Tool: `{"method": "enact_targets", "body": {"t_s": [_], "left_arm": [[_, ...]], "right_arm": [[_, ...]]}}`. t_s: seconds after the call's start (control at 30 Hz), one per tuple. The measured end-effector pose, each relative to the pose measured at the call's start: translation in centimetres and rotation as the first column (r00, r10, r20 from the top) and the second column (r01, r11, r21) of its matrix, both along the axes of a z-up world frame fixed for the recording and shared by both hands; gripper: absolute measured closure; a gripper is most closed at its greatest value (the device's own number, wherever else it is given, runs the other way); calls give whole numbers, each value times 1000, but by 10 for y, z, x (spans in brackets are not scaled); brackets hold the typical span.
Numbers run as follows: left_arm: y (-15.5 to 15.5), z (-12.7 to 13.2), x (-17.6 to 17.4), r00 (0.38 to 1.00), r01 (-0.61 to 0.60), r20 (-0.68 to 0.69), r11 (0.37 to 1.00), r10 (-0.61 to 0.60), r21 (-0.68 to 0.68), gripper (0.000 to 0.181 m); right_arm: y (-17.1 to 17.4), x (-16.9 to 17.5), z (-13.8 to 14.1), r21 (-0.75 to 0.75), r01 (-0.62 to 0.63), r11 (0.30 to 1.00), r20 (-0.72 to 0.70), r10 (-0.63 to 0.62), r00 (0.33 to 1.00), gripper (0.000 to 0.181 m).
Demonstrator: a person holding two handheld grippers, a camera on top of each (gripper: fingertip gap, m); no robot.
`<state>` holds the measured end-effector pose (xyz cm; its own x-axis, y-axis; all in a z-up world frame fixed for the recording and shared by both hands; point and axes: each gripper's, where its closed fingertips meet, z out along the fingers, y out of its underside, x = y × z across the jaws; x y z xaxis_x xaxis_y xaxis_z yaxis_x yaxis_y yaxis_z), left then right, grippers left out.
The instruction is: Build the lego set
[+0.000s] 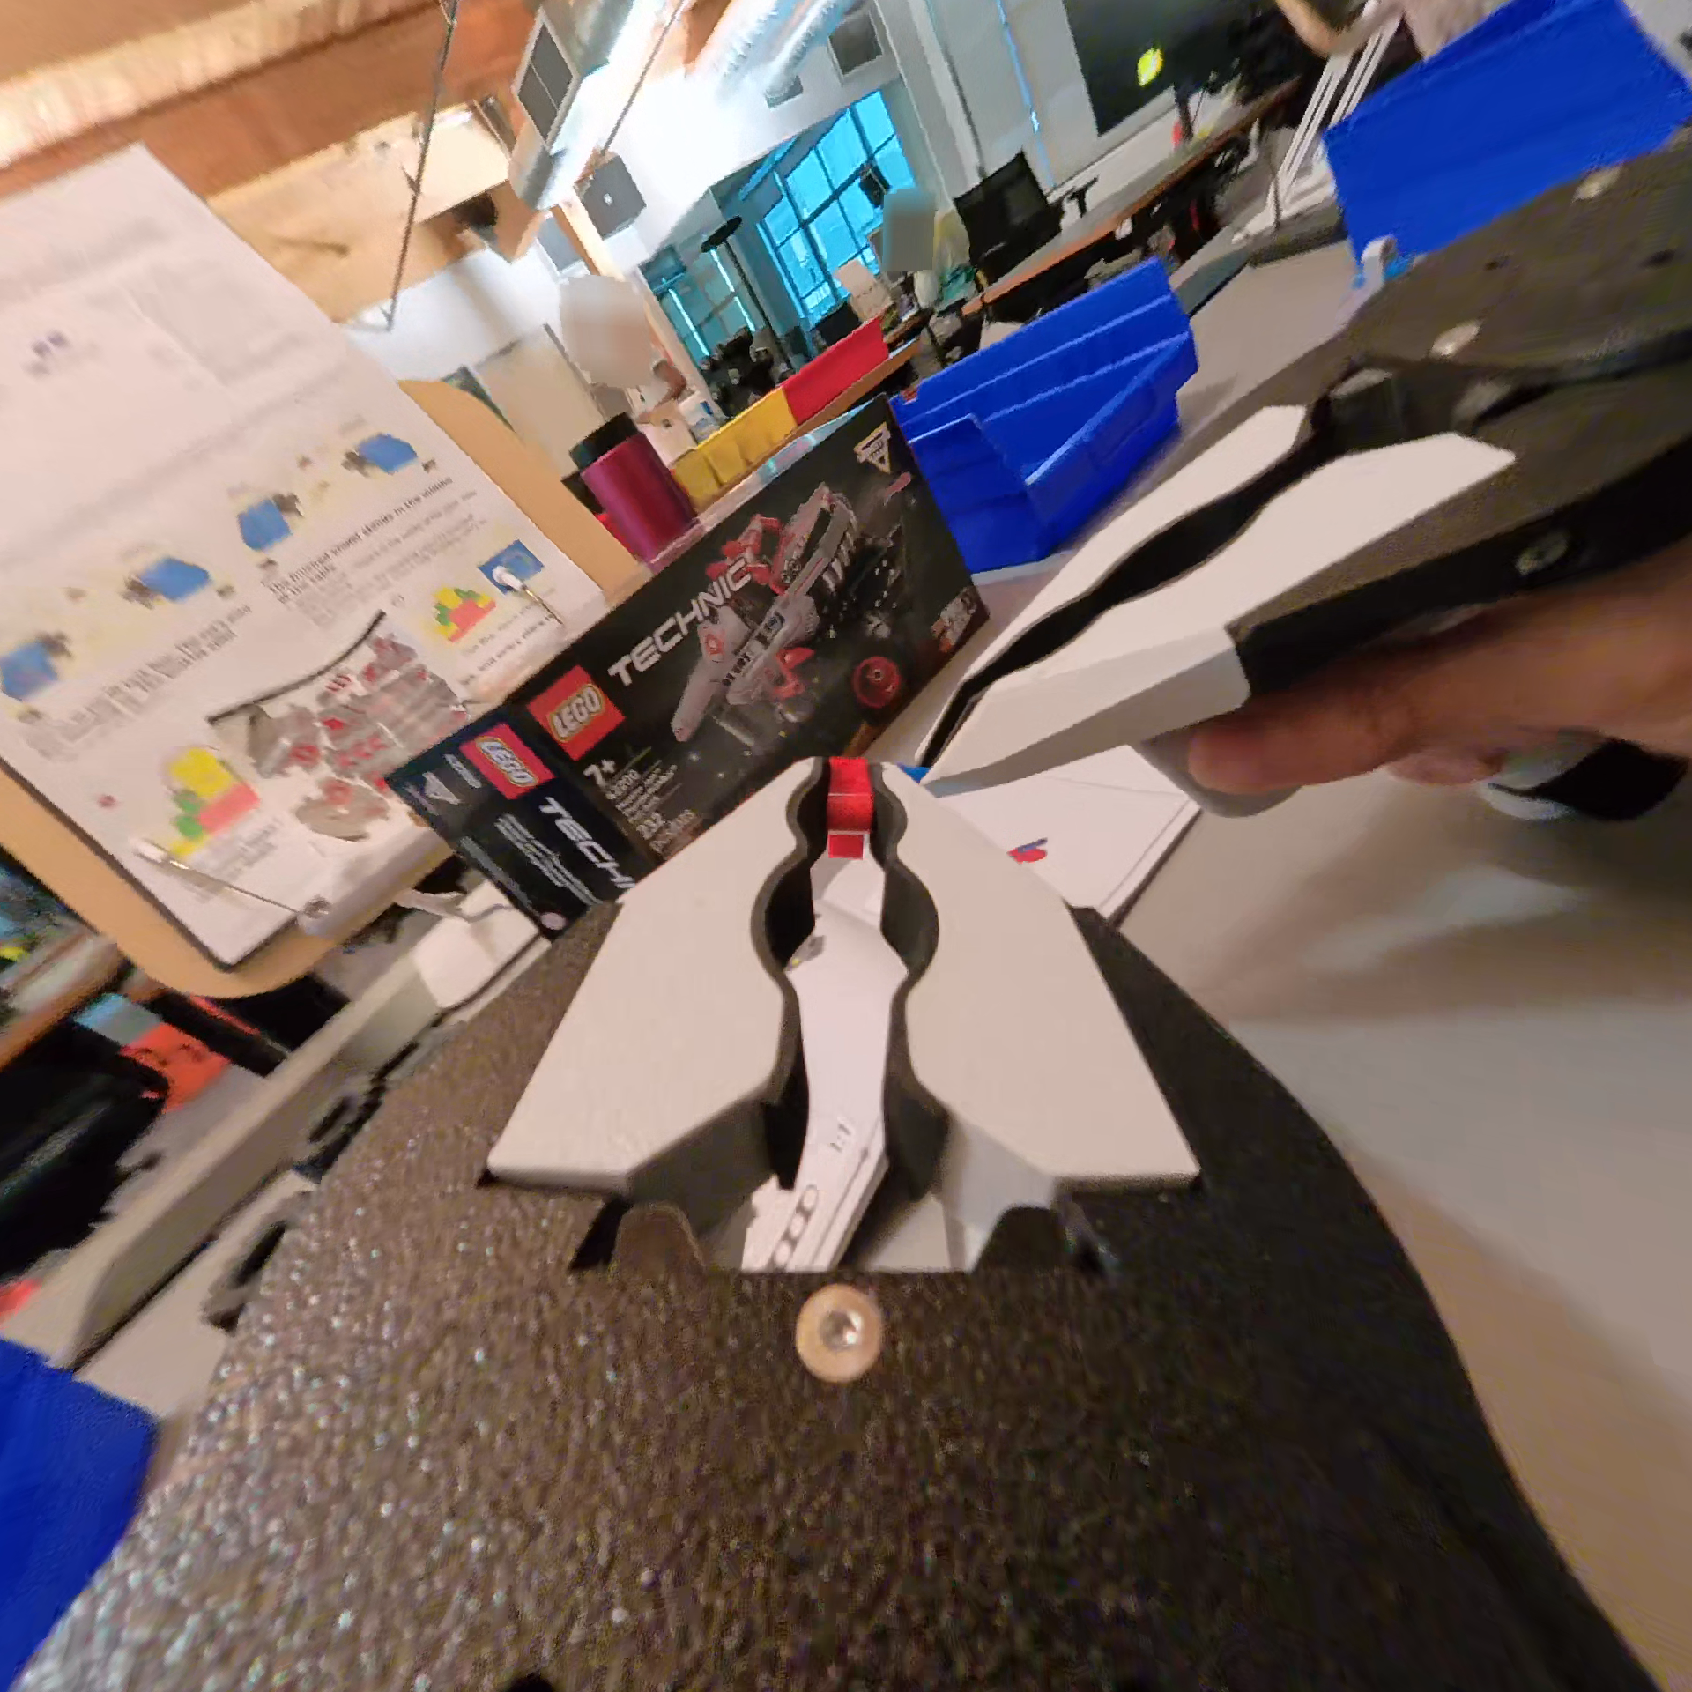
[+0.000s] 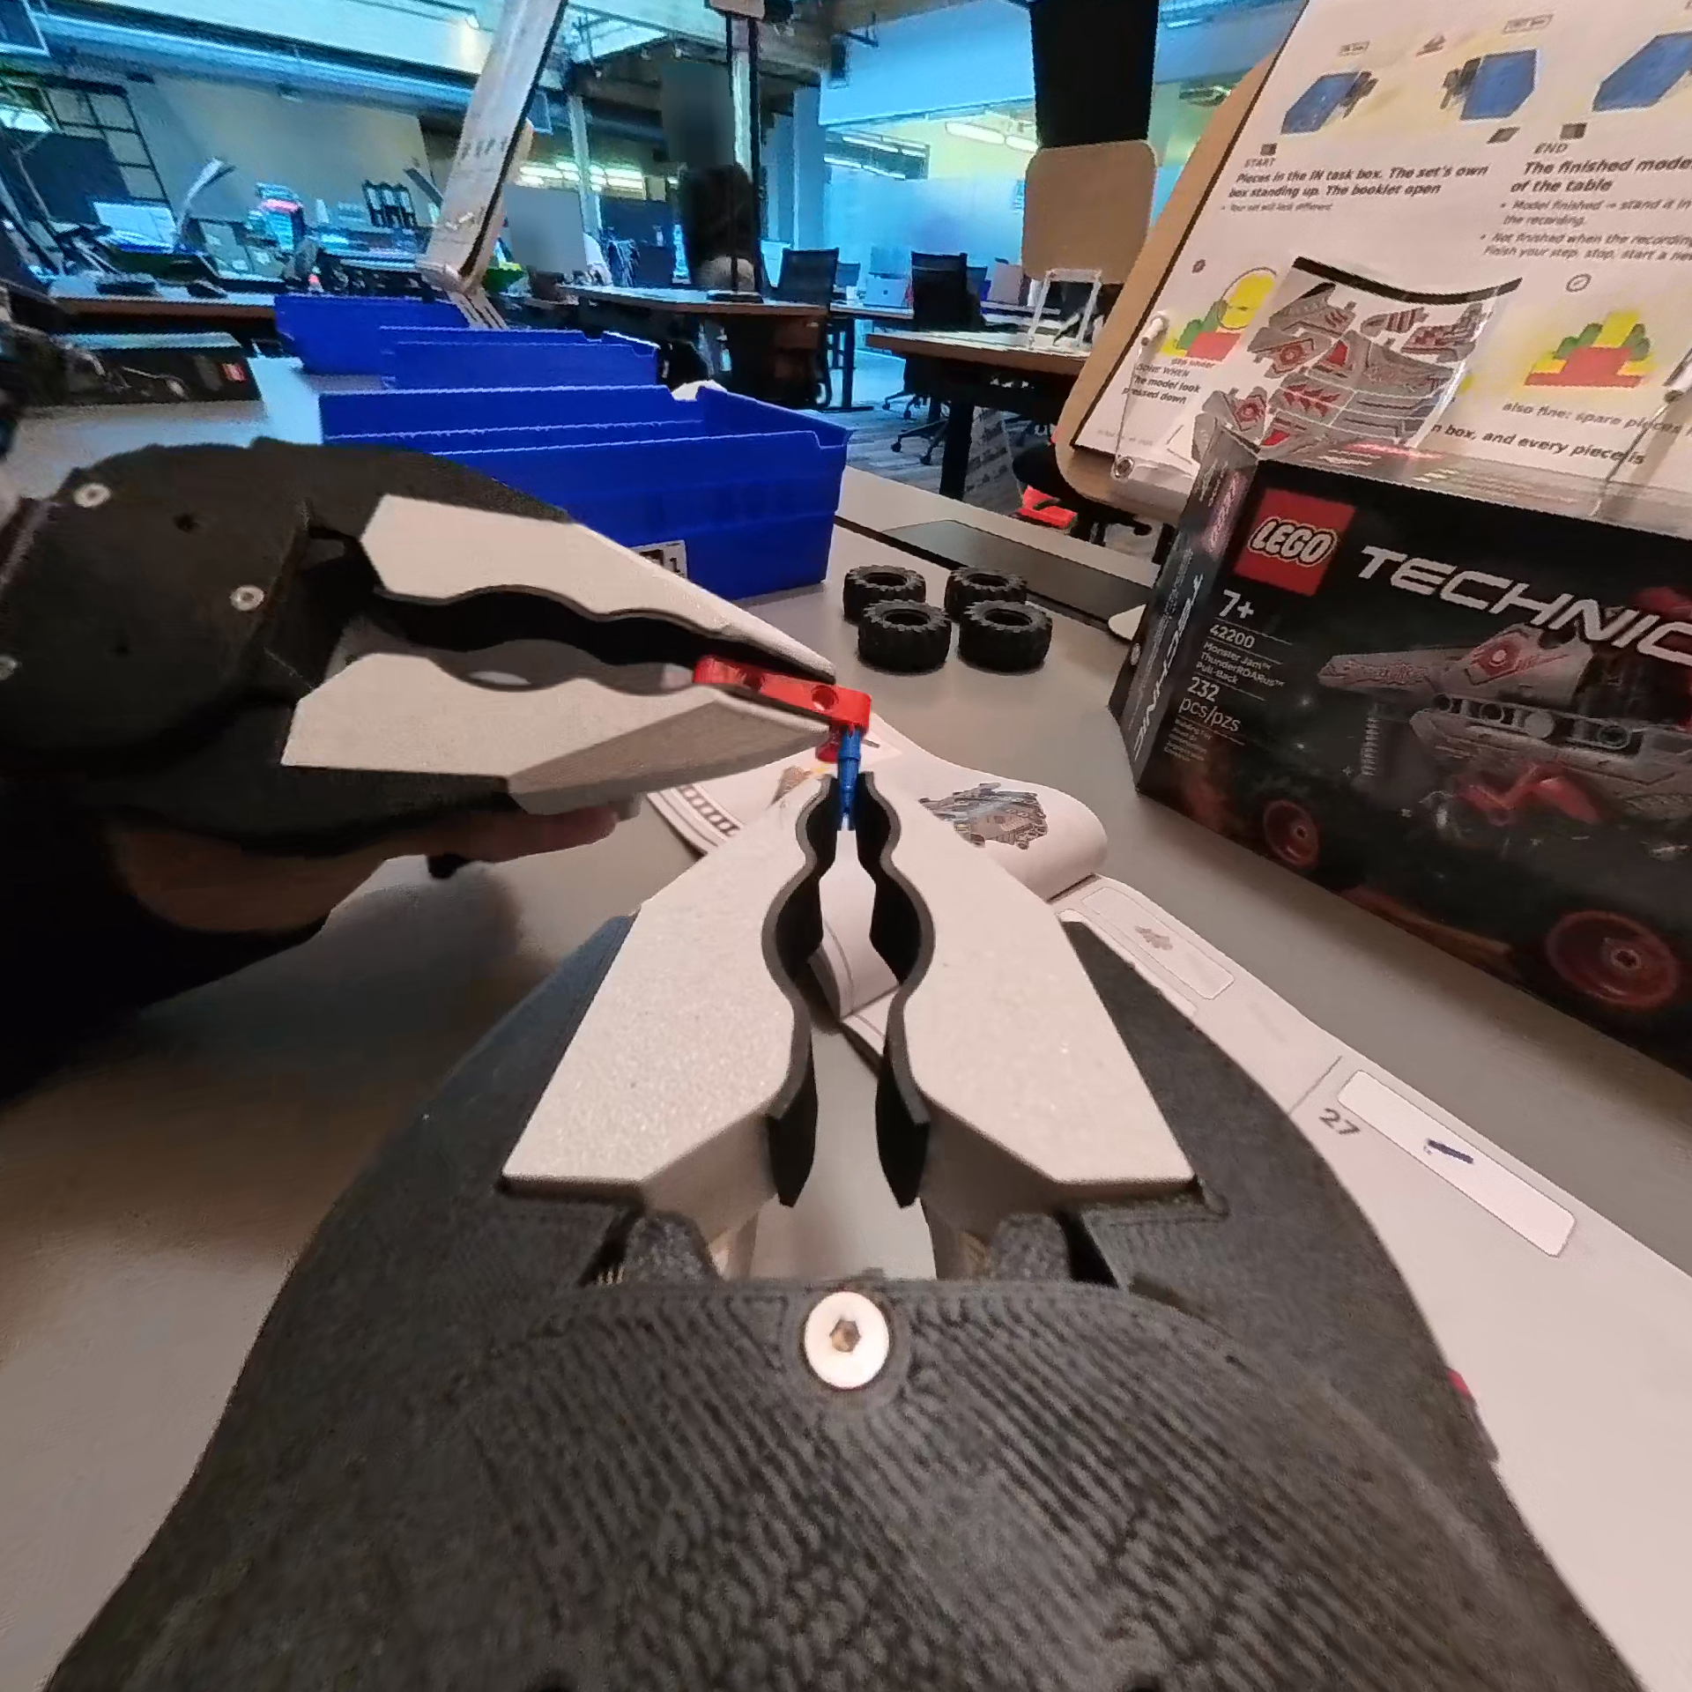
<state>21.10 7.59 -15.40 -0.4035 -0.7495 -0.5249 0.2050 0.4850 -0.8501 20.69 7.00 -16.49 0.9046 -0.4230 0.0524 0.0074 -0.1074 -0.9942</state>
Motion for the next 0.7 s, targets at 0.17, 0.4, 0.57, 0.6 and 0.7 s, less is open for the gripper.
{"method": "enact_targets", "body": {"t_s": [0.17, 0.4, 0.57, 0.6, 0.7], "left_arm": [[-1, -2, 0, 999, 3, -52, 998, -6, -56, 176], [-1, -9, 2, 997, 10, -74, 1000, -11, -16, 176], [-1, -13, 3, 975, 24, -212, 977, -71, -214, 176], [-1, -14, 3, 971, 28, -224, 971, -83, -239, 176], [0, -13, 4, 987, 26, -151, 991, -45, -129, 176]], "right_arm": [[-1, 1, -2, -28, 20, 999, 23, -19, 1000, 179], [-1, 3, -10, -117, 56, 991, 84, -46, 995, 179], [-1, 4, -12, -175, 99, 980, 146, -73, 987, 180], [-1, 5, -13, -184, 104, 977, 151, -76, 986, 180], [1, 3, -12, -184, 105, 977, 156, -76, 985, 180]]}}
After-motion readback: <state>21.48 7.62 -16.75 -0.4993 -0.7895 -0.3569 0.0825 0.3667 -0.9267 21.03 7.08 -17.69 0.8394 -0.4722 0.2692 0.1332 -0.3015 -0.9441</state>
